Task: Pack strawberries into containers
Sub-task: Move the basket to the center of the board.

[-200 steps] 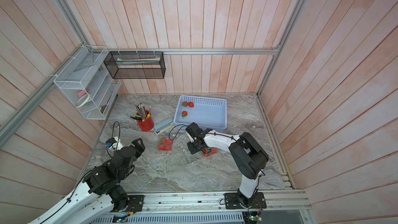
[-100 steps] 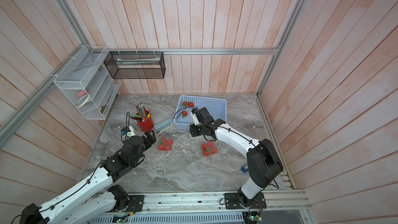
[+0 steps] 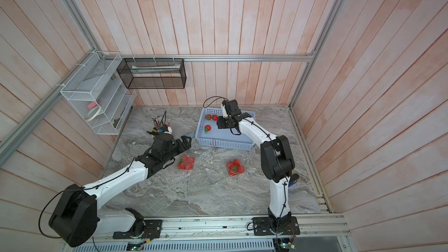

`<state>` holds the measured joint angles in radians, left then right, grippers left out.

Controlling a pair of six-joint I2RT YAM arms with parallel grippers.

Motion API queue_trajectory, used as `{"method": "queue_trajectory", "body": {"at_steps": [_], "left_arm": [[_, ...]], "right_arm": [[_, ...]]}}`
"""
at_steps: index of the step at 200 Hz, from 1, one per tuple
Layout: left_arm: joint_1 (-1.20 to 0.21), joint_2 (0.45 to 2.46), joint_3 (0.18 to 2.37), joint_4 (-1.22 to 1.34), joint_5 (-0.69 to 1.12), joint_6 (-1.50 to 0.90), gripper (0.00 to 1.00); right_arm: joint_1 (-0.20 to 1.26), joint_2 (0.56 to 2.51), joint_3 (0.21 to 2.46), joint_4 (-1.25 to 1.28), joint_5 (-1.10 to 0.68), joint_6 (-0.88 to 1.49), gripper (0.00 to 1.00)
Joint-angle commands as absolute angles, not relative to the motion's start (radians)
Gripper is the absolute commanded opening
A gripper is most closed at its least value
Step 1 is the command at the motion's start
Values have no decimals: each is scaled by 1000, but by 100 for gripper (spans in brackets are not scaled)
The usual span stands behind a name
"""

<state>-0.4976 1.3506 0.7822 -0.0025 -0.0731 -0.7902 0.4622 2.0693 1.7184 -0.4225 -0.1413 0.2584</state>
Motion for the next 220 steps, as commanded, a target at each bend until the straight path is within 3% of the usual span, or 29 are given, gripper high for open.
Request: {"method": "queue_trajectory", "body": {"at_steps": [1, 42, 87, 184, 220], "left_arm": [[-483, 1391, 817, 52, 11, -746, 100], [-464, 1439, 817, 89, 46, -749, 100], [-454, 1436, 790, 100, 71, -760, 100], [-453, 1375, 692, 126, 85, -806, 100], [-454, 1371, 686, 133, 95, -811, 100]], "right_arm": [[466, 2148, 1820, -585, -203, 215, 54], [478, 2247, 1898, -689, -298, 206, 54], [541, 2347, 1984, -866, -226, 133, 54], [560, 2383, 1953, -1002, -171, 109, 56], [548, 2350, 1929, -1006, -215, 105, 52]]}}
